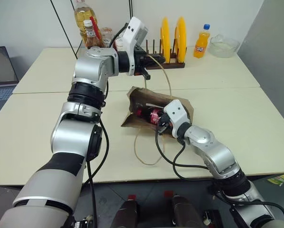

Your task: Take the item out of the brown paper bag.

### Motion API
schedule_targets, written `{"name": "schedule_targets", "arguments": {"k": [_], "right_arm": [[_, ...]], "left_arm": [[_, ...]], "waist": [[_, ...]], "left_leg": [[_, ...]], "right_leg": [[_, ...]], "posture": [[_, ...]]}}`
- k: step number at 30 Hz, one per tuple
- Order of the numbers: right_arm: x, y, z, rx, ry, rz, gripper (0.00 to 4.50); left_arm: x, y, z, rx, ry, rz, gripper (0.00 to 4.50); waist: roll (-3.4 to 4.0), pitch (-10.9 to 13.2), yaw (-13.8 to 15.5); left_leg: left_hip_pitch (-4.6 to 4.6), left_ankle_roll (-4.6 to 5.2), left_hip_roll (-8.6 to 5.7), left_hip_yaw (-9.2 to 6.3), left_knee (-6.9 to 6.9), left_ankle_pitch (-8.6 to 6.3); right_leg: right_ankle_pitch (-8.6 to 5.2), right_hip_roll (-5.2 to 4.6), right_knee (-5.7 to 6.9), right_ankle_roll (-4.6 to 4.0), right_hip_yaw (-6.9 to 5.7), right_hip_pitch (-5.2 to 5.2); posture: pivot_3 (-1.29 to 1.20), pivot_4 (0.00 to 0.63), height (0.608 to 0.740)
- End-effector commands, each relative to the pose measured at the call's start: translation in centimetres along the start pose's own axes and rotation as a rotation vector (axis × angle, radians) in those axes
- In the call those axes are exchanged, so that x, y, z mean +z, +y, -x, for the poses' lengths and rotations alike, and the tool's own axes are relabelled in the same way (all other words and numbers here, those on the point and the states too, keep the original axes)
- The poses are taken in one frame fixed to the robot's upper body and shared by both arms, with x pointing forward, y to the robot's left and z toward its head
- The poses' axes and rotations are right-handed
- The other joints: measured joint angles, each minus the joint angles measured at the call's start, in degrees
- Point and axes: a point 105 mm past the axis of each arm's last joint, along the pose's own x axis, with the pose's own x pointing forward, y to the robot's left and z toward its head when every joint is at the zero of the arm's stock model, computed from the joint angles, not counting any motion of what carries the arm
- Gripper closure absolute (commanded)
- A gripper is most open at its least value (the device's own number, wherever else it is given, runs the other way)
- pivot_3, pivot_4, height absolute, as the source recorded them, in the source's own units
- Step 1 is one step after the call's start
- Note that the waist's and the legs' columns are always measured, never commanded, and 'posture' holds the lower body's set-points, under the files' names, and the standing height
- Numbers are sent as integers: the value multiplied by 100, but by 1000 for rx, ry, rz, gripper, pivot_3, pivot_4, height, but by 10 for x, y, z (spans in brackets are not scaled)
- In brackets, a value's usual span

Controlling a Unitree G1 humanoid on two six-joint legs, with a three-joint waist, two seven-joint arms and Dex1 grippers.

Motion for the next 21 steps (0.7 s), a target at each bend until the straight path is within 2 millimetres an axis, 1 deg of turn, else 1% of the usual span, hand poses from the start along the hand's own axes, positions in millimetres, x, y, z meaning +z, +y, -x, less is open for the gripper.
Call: {"name": "schedule_targets", "arguments": {"k": [1, 4, 5, 10, 13, 15, 19, 21], "right_arm": [[9, -12, 4, -33, -1, 76, 4466], [7, -6, 3, 42, 27, 127, 3887], [6, -4, 3, 63, 34, 149, 3590], [0, 3, 7, 160, 84, 287, 1815], [-9, 5, 10, 192, 122, 308, 723], [-13, 3, 9, 185, 140, 316, 32], [-30, -3, 5, 145, 184, 364, 32], [-44, -5, 5, 144, 223, 436, 32]], "left_arm": [[17, -3, 2, -5, -46, -43, 4500], [17, -4, 1, -10, -48, -46, 4500], [17, -4, 1, -10, -49, -47, 4500], [15, -2, 1, -4, -51, -45, 4500], [15, -3, 1, -2, -58, -43, 4500], [15, -3, 1, 0, -61, -42, 4500], [11, -2, 3, 9, -61, -44, 4500], [9, -4, 3, 7, -61, -46, 4500]], "waist": [[0, 0, 2], [0, 0, 6], [0, 0, 5], [0, 0, -1], [0, 0, -1], [0, 0, 0], [0, 0, 2], [0, 0, 5]], "left_leg": [[0, 0, -1, 0, 0, 0], [0, 0, -1, 0, 1, 0], [0, 0, -1, 0, 1, 0], [1, 0, 0, 1, 0, 0], [1, 0, 0, 1, 1, 0], [1, 0, 0, 0, 1, 0], [1, -1, 0, 0, 1, 0], [1, -1, 0, 0, 2, 1]], "right_leg": [[0, 0, 0, 0, 0, 0], [0, -1, 0, 0, -1, 2], [0, -1, -1, 0, -1, 2], [0, 0, -2, 0, -2, 2], [0, 0, -2, 0, -1, 3], [0, 0, -2, 0, -2, 3], [0, -1, -2, 0, -1, 3], [0, -1, -1, 0, -1, 4]], "posture": [[0, 150, 740], [0, 150, 740], [0, 150, 740], [0, 150, 740], [0, 150, 740], [0, 150, 740], [0, 150, 740], [0, 150, 740]]}}
